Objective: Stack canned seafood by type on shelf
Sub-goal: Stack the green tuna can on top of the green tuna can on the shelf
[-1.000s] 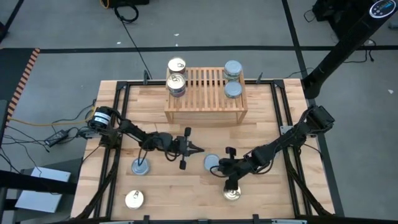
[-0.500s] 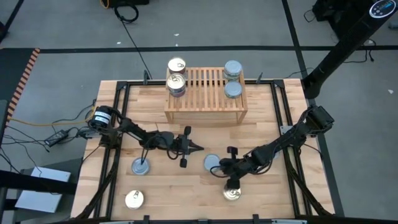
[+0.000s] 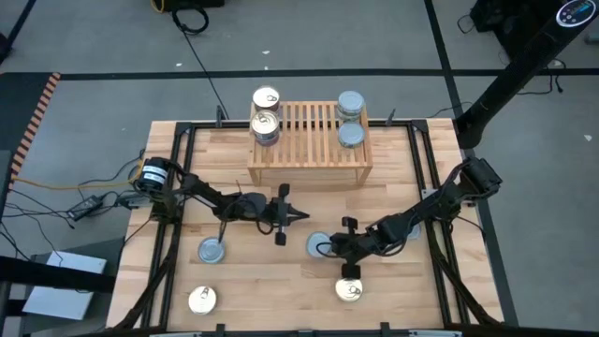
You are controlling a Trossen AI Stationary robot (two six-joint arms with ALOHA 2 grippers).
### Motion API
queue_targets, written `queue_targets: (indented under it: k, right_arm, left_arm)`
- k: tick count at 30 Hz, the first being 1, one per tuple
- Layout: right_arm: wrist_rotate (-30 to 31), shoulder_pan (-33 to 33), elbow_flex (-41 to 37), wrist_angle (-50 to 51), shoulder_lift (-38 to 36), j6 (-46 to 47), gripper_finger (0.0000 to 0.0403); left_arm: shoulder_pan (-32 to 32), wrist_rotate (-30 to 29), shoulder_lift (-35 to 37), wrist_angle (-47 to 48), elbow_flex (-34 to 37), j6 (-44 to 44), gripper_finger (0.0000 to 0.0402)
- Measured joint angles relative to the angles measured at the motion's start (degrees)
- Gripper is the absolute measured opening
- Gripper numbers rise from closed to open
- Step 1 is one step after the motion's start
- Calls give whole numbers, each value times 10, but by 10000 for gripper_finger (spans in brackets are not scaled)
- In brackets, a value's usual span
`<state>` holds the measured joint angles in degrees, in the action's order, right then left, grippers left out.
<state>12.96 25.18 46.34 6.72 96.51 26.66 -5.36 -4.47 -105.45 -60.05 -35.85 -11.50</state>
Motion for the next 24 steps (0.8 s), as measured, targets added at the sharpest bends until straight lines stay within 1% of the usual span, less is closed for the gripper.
queue_targets:
  k: [4, 6, 8, 12, 18, 24]
  right_arm:
    - [-11, -6, 0, -16, 0, -7, 8]
    - [-17, -7, 0, -20, 0, -10, 8]
    - [-36, -7, 0, -32, 0, -11, 8]
    - [-81, -7, 0, -96, 0, -21, 8]
    - [-66, -11, 0, -97, 8, -29, 8]
    - [-86, -11, 17, -98, 65, -41, 8]
  left_arm:
    - [5, 0, 0, 67, -22, -1, 0]
    - [5, 0, 0, 71, -23, -3, 0]
    - [3, 1, 0, 72, -23, -3, 0]
    - [0, 1, -7, 68, -23, -3, 0]
    - [0, 27, -39, 57, -31, -3, 0]
    - [0, 28, -51, 68, -50, -3, 0]
